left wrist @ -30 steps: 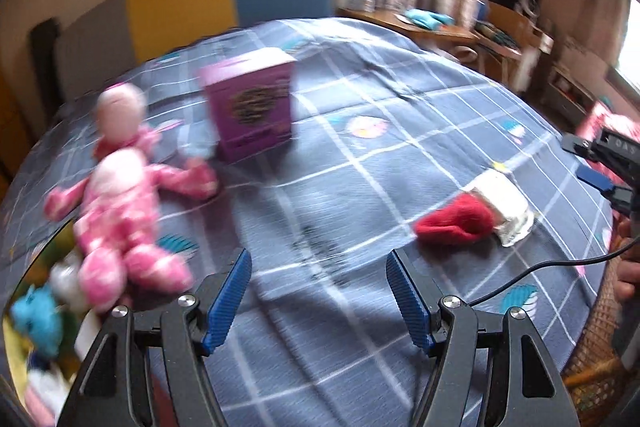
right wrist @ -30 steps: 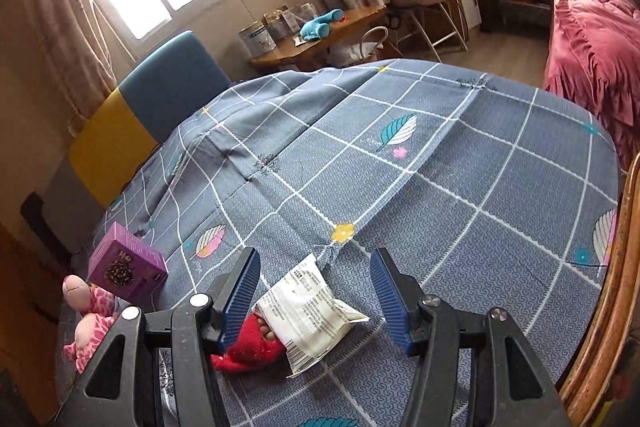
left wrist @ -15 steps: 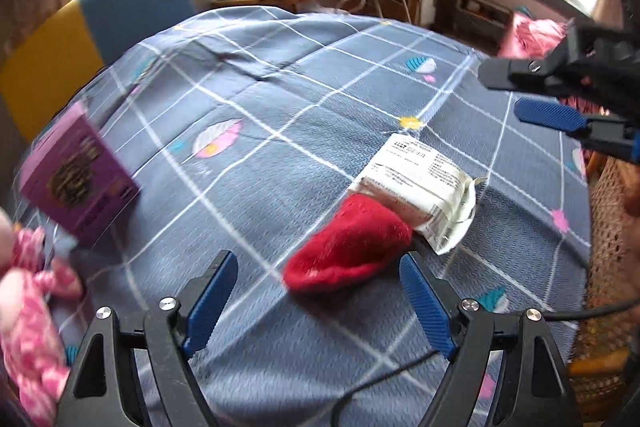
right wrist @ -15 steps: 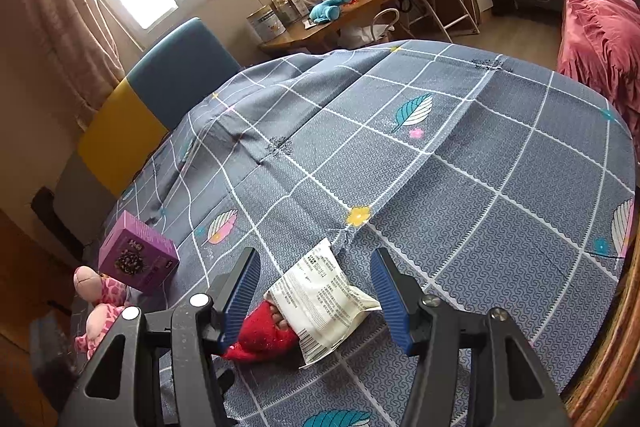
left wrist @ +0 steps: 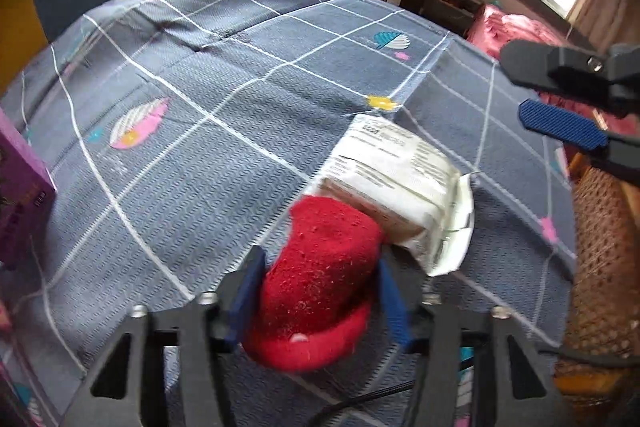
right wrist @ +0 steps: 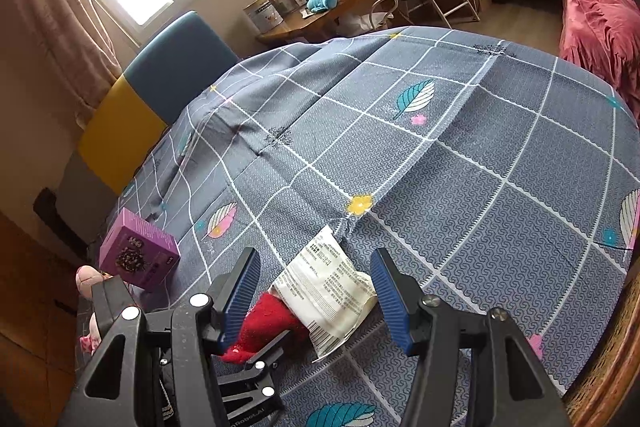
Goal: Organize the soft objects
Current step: 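Close the left tool on the red sock and lift it, then close the right tool on the white receipt packet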
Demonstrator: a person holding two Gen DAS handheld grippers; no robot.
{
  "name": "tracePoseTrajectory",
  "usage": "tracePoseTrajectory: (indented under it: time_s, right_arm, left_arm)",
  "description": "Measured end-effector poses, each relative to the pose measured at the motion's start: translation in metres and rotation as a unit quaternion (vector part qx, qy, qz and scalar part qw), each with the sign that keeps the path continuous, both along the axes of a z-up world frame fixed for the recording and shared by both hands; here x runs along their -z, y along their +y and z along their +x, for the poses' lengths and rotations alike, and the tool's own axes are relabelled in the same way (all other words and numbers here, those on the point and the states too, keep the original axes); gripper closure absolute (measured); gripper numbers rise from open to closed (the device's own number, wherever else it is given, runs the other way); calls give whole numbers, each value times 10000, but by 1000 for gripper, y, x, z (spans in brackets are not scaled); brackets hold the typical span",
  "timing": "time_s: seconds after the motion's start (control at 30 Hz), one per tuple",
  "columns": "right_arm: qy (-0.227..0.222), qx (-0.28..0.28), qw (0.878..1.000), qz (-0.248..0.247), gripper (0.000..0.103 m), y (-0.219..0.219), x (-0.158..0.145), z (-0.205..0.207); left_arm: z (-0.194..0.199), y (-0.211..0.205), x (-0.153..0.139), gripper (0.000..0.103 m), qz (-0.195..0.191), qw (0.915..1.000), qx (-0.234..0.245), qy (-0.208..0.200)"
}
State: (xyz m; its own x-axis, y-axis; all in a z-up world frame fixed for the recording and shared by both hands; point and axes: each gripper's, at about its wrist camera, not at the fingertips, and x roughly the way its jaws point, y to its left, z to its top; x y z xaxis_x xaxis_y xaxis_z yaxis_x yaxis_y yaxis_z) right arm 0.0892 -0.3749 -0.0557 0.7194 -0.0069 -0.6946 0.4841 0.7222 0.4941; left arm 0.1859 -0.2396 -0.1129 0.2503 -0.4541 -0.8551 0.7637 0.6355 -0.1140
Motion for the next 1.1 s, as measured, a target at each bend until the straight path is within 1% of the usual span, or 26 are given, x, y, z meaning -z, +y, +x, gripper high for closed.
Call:
tracePoseTrajectory:
  time_s: [0.07,0.13,0.2,0.3,0.43,0.6,0.7,0.77,0.8,0.83,0.9,0.93,1.0,1.07,1.1]
  right_arm:
    - [6,15,10000,-14,45,0,0,0]
    - [0,-10,10000,-49,45,2,0,1]
    - [9,-42,9999,-123,45,4,0,2]
    - [12,-81,9998,-184,45,6,-1,3]
    - [66,-110,9997,-213,45,7,0,4]
    - [220,-208,9994,-179,45,11,4,8]
    - [294,-266,9989,-231,45,14,5,10]
    - [324,-303,9987,-261,45,16,6,11]
    - [344,-327,9985,-276,45,17,6,12]
    - [364,-347,9983,-290,45,18,7,12]
    - [408,-415,9978,-313,45,20,8,14]
    - [450,-465,9974,-301,45,22,9,15]
    - [639,-607,9956,-319,45,25,13,21]
    - [847,-782,9925,-418,44,29,16,28]
    - [955,-880,9902,-504,41,31,17,32]
  left_arm:
    - [-5,1,-3,75,-86,9999,34,59]
    - [-10,6,-6,80,-148,9999,-8,37]
    - [-16,16,-13,81,-303,9995,-101,47]
    - [-21,37,-23,81,-582,9976,-366,111]
    - [-30,77,-35,81,-760,9930,-900,-15]
    - [-41,127,-35,81,-607,9832,-1709,-219]
    - [-51,165,-32,81,-606,9714,-2281,-264]
    - [-55,182,-29,81,-557,9624,-2632,-362]
    - [-58,190,-27,81,-518,9577,-2797,-435]
    - [-60,198,-22,81,-389,9535,-2942,-519]
    - [-59,202,-9,81,-160,9503,-3080,-435]
    - [-57,206,1,81,-175,9499,-3105,-327]
    - [-60,208,6,80,-318,9510,-3043,-452]
    - [-63,205,7,80,-222,9529,-2965,-594]
    - [-63,204,8,80,-208,9531,-2955,-613]
